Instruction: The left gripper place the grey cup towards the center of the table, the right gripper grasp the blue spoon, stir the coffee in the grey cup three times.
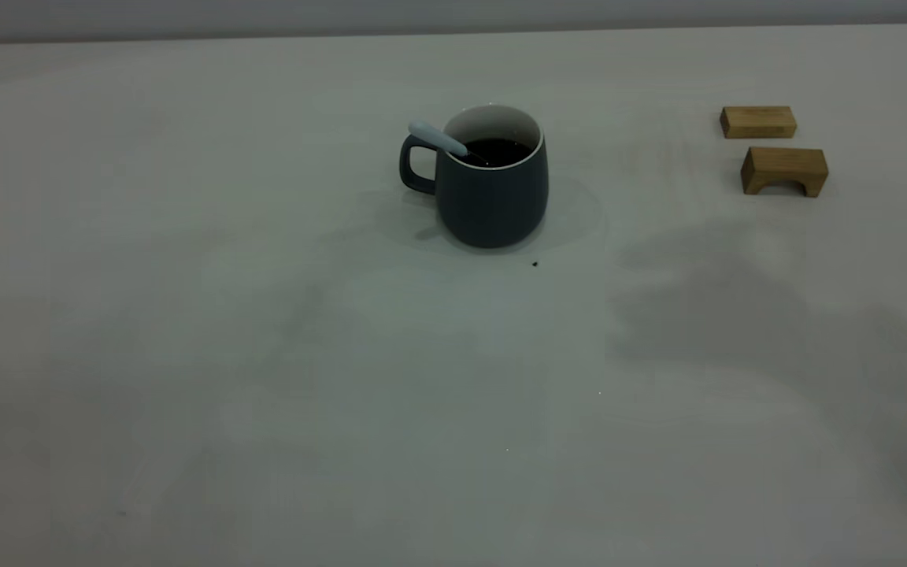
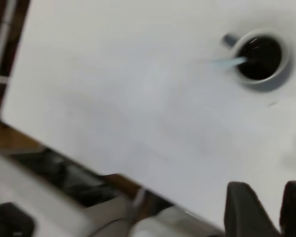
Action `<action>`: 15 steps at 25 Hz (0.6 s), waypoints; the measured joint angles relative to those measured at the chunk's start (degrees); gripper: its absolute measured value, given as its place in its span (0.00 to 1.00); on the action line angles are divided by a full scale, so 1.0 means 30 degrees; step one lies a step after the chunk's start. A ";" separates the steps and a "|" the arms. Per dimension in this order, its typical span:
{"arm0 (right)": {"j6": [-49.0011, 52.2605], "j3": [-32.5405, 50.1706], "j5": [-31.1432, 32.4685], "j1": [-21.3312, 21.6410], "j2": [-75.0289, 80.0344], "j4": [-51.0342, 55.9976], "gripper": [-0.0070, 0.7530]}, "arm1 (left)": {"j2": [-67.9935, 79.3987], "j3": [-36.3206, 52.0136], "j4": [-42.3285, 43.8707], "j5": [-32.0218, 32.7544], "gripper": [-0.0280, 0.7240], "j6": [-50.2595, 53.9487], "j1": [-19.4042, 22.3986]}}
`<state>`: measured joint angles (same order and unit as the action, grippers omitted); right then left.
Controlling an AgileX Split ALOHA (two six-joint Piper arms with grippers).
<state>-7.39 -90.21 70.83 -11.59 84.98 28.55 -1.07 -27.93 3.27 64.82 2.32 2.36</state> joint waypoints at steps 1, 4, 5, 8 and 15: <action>-0.0020 0.0000 0.0022 0.0000 -0.0615 -0.0551 0.30 | 0.0000 0.0000 0.0000 0.0000 0.36 0.0000 0.0000; 0.0143 0.0298 0.0022 0.0000 -0.2471 -0.2487 0.30 | 0.0000 0.0000 0.0000 0.0000 0.36 0.0000 0.0000; 0.0221 0.0522 0.0022 0.0000 -0.3181 -0.2926 0.30 | 0.0000 0.0000 0.0000 0.0000 0.36 0.0000 0.0000; 0.0267 0.1699 0.0022 0.0000 -0.5461 -0.4081 0.30 | 0.0000 0.0000 0.0000 0.0000 0.36 0.0000 0.0000; 0.0267 0.6834 0.0022 0.0128 -1.1867 -0.4699 0.31 | 0.0000 0.0000 0.0000 0.0000 0.36 0.0000 0.0000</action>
<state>-6.59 -69.71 70.89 -11.20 49.38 14.45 -1.07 -27.93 3.27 64.82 2.32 2.36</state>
